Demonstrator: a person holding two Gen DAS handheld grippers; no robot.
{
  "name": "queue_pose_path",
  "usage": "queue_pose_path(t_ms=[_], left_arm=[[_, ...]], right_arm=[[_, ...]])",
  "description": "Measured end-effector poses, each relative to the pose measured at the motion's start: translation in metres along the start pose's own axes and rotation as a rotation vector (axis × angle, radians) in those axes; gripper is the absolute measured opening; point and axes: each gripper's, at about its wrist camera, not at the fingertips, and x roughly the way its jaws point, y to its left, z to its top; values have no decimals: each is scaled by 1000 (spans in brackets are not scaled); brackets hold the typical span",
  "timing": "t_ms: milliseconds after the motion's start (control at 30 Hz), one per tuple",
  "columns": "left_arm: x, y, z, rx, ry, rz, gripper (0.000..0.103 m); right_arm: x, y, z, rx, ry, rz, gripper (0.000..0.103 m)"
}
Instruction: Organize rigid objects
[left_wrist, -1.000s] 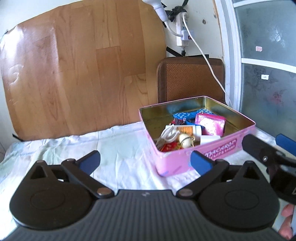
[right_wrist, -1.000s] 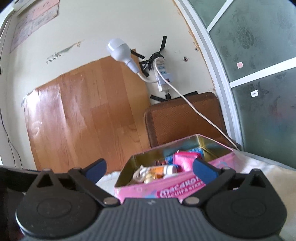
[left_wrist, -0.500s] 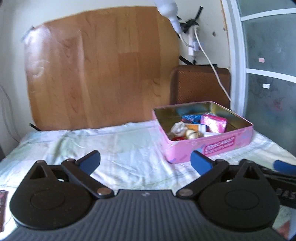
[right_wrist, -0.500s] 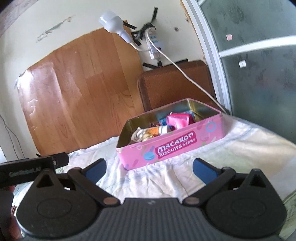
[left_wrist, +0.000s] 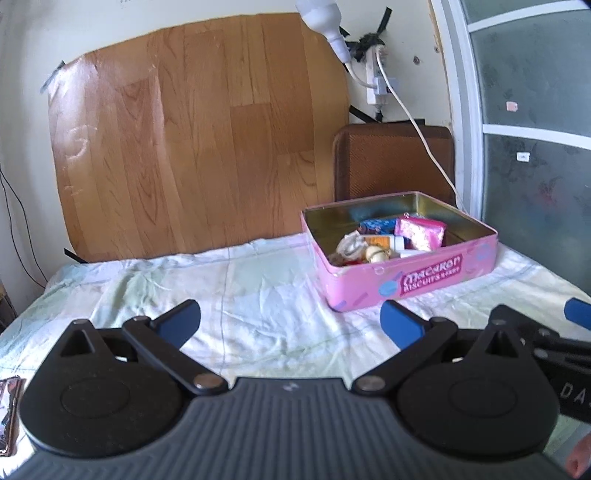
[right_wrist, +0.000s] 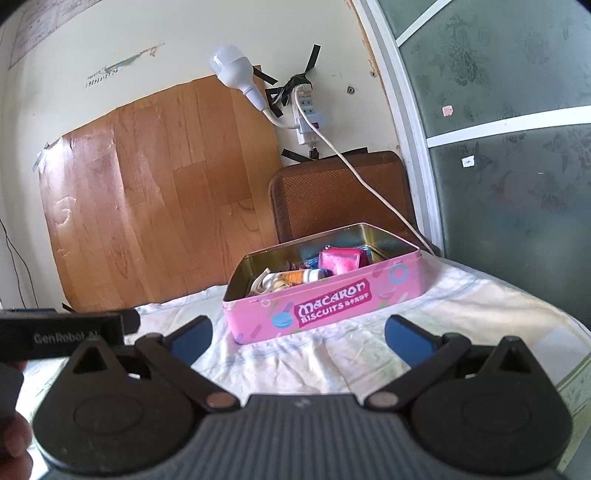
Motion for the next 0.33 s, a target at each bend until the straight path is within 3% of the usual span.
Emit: queue_pose_path(t_ms=[333], left_arm=[[0, 0, -4, -11, 1, -41, 103]], right_arm=[[1, 0, -2, -4, 3, -3, 103]])
